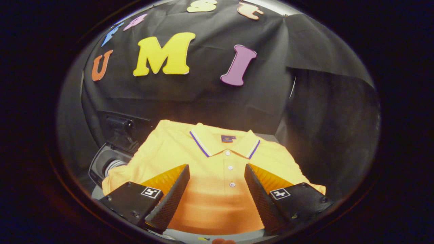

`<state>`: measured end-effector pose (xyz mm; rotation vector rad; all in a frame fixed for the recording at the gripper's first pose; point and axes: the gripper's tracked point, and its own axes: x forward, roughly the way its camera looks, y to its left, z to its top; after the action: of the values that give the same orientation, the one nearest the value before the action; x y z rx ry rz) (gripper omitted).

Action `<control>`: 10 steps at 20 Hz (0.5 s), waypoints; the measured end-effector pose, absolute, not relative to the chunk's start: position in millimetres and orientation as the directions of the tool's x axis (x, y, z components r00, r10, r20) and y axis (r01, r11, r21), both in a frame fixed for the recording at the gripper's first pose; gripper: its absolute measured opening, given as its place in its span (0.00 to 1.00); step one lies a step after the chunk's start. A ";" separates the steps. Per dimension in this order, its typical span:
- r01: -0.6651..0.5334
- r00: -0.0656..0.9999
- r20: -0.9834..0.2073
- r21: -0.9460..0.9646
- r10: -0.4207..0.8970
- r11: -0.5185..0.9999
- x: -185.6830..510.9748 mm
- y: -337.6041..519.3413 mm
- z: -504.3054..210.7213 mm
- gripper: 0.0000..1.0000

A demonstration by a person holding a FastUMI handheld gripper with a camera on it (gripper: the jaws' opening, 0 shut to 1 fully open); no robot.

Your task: Put the clothes into the washing machine and then close the washing machine lid.

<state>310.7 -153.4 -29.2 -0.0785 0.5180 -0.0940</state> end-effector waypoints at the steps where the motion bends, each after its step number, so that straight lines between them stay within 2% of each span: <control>1: 0.079 0.857 -0.502 -0.100 -0.118 0.992 312.9 -159.2 -31.8 1.00; 5: 0.091 0.823 -0.552 -0.106 -0.135 0.990 325.4 -171.3 -50.7 1.00; 10: 0.088 0.828 -0.554 -0.015 -0.081 0.996 329.2 -170.5 -55.8 0.99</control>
<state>329.2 -170.5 -55.8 0.0116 0.5878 -0.0896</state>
